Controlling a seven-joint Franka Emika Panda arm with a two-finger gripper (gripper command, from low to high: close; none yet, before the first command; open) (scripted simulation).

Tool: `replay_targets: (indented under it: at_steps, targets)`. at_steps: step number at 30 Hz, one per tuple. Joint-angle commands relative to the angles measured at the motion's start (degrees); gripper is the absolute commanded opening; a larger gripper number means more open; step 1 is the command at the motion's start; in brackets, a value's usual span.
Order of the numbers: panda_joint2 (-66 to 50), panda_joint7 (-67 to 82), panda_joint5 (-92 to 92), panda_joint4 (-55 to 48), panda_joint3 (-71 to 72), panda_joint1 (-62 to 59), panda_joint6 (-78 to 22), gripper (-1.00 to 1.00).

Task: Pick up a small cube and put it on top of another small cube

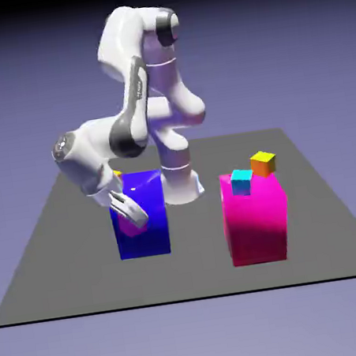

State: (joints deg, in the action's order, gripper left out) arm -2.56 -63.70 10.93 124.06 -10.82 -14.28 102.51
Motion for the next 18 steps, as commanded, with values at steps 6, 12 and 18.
replay_targets:
  at_steps: [6,12,18]
  targets:
    - [12.46,10.81,-10.88,0.46,-8.93,3.45,-14.83,-1.0]
    - [17.09,13.92,-14.6,6.82,-11.83,4.19,-13.92,-1.0]
    - [17.41,13.82,-14.78,9.45,-11.89,4.1,-11.61,1.0]
